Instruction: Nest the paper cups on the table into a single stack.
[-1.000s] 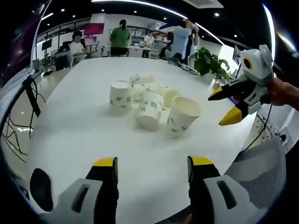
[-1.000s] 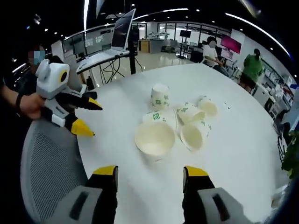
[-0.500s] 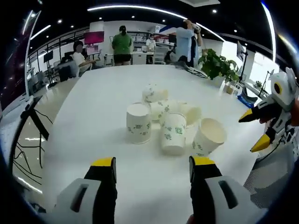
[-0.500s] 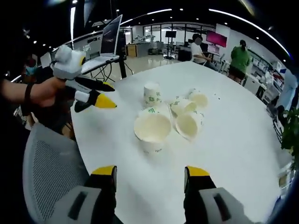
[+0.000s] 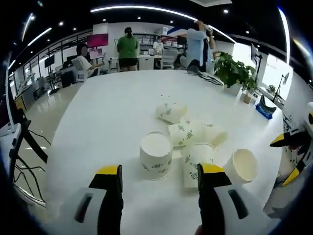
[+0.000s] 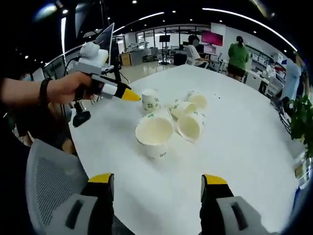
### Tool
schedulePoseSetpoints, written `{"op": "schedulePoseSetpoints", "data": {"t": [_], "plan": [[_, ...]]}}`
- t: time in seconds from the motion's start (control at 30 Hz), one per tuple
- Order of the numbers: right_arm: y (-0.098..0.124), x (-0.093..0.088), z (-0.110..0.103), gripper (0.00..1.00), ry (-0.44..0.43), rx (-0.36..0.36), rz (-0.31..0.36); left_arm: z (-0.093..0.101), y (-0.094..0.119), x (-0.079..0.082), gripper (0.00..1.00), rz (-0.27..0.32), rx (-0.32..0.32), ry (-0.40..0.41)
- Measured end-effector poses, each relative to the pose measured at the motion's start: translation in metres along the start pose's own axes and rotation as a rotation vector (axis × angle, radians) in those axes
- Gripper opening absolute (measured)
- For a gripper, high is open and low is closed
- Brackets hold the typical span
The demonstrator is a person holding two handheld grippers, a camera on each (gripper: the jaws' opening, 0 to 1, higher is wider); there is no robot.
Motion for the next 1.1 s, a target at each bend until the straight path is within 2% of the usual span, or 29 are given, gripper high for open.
{"op": "schedulePoseSetpoints", "data": {"t": [0.33, 0.47, 0.5, 0.53, 0.63, 0.7, 0.73, 0.9, 1.0, 1.1], "plan": [[0.008, -0.018, -0.005, 0.71, -0.085, -0.017, 0.008, -0.003, -0.036, 0.014, 0.61, -0.036, 0.0, -0.012], [0.01, -0.025, -0.005, 0.71, -0.106, -0.025, 0.001, -0.004, -0.045, 0.02, 0.57, -0.052, 0.012, -0.03], [0.011, -0.03, -0.006, 0.71, -0.116, -0.028, -0.001, -0.006, -0.048, 0.02, 0.55, -0.066, 0.03, -0.052], [0.012, -0.032, -0.006, 0.7, -0.121, -0.03, -0.002, -0.006, -0.044, 0.018, 0.52, -0.077, 0.032, -0.057], [0.016, -0.037, -0.008, 0.7, -0.137, -0.034, -0.008, -0.009, -0.054, 0.018, 0.46, -0.097, 0.031, -0.071], [0.017, -0.039, -0.007, 0.7, -0.15, -0.035, -0.007, -0.013, -0.052, 0.014, 0.37, -0.103, 0.034, -0.073], [0.018, -0.04, -0.008, 0.69, -0.162, -0.031, 0.001, -0.012, -0.05, 0.014, 0.35, -0.104, 0.035, -0.07], [0.019, -0.036, -0.009, 0.68, -0.179, -0.026, 0.014, -0.015, -0.045, 0.015, 0.34, -0.084, 0.024, -0.046], [0.017, -0.03, -0.01, 0.68, -0.17, -0.027, 0.019, -0.019, -0.042, 0.022, 0.34, -0.059, 0.015, -0.032], [0.014, -0.021, -0.011, 0.68, -0.166, -0.018, 0.043, -0.017, -0.029, 0.027, 0.34, -0.04, -0.003, -0.025]]}}
Point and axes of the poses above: the point that each gripper's makers call its tool centre point, and the gripper's own axes: y roughly backward along the fingers, z roughly to its right, x roughly out of its top, the point moved 9 cm from there along y, roughly backward along the fingers, and after that the axes turned 4 degrees about -x, right-handed, at the moved point
